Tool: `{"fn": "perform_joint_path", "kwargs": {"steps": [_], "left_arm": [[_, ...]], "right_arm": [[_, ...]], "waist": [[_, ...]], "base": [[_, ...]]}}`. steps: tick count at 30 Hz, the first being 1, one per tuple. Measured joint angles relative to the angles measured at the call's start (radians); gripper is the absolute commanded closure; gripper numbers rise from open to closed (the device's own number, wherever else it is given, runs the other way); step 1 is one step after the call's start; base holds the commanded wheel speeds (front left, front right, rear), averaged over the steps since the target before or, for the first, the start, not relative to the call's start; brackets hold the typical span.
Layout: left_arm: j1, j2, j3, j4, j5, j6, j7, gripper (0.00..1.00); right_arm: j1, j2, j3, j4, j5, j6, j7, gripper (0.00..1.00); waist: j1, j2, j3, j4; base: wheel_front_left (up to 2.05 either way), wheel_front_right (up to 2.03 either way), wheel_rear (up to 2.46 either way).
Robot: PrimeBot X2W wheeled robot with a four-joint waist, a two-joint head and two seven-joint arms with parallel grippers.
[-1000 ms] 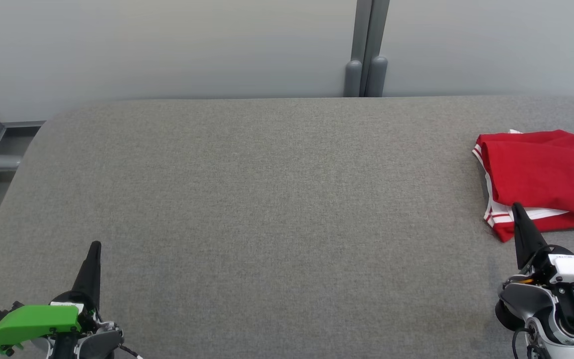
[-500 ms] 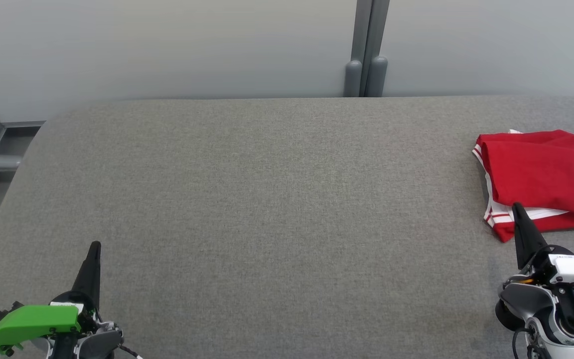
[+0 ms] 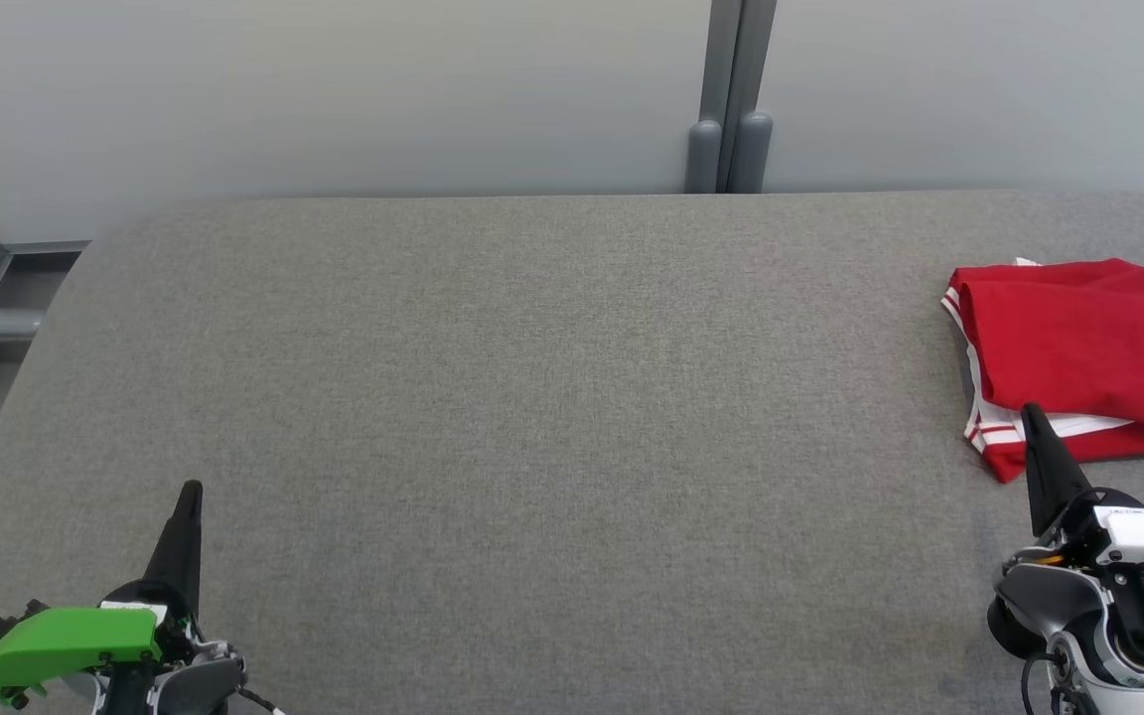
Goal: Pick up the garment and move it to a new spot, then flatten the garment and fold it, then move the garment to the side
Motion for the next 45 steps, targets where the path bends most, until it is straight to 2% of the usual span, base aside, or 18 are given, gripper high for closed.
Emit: {"fn": "perform_joint_path", "kwargs": {"steps": [45], "left_arm": [[0.0,0.0,0.002,-0.001,0.0,0.0,0.001,1.0]], "right_arm": [[0.0,0.003,-0.003,-0.001,0.0,0.003,0.007,1.0]], "waist": [[0.0,0.0,0.0,0.0]], "base": [[0.0,0.0,0.0]]}}
